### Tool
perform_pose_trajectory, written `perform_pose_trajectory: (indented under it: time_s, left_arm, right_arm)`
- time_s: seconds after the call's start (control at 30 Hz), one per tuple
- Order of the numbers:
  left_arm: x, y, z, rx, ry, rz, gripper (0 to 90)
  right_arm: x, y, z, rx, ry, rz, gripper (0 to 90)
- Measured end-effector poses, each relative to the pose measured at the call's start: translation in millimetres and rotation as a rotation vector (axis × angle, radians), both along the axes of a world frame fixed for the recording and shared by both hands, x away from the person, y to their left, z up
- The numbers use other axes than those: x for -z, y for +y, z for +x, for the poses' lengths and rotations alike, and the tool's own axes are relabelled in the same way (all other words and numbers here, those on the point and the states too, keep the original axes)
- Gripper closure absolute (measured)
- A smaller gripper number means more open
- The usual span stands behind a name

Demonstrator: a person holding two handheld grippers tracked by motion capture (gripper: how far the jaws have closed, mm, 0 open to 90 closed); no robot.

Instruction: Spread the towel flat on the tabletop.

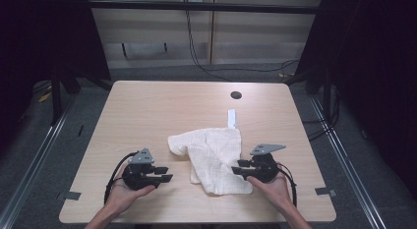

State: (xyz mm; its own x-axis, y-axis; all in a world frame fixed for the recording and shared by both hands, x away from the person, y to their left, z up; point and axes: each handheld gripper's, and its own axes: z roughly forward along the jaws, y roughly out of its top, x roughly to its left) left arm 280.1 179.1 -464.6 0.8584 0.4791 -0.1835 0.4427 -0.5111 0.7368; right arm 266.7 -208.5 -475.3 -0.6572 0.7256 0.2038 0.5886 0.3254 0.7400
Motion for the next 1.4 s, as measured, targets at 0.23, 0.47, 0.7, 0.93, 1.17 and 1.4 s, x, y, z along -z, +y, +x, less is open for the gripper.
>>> perform_pose_trajectory:
  time_s: [0.23, 0.47, 0.7, 0.93, 1.17, 1.4]
  left_arm:
    - [-3.9, -20.4, 9.2, 0.038, -0.003, -0.003, 69.8]
    - [9.1, -33.4, 18.5, 0.039, 0.044, -0.031, 69.7]
    - [13.4, -19.9, 16.4, 0.009, 0.045, -0.034, 65.8]
    - [14.7, -22.1, 16.2, -0.013, 0.037, -0.039, 59.2]
    - [14.3, -35.5, 19.9, 0.005, 0.025, -0.037, 59.6]
    - [14.4, -49.8, 18.2, 0.069, 0.011, -0.016, 65.3]
  right_arm:
    - [-6.2, -19.5, -24.9, -0.024, -0.009, -0.015, 69.4]
    - [14.2, -26.2, -51.8, -0.095, 0.024, -0.051, 74.0]
    - [20.7, -23.4, -56.8, -0.123, 0.013, -0.089, 67.8]
    - [23.0, -19.1, -57.9, -0.149, -0.051, -0.150, 62.0]
    - [21.7, -17.3, -52.5, -0.113, -0.050, -0.172, 85.3]
    - [5.1, -34.3, -38.1, -0.015, -0.043, 0.002, 86.6]
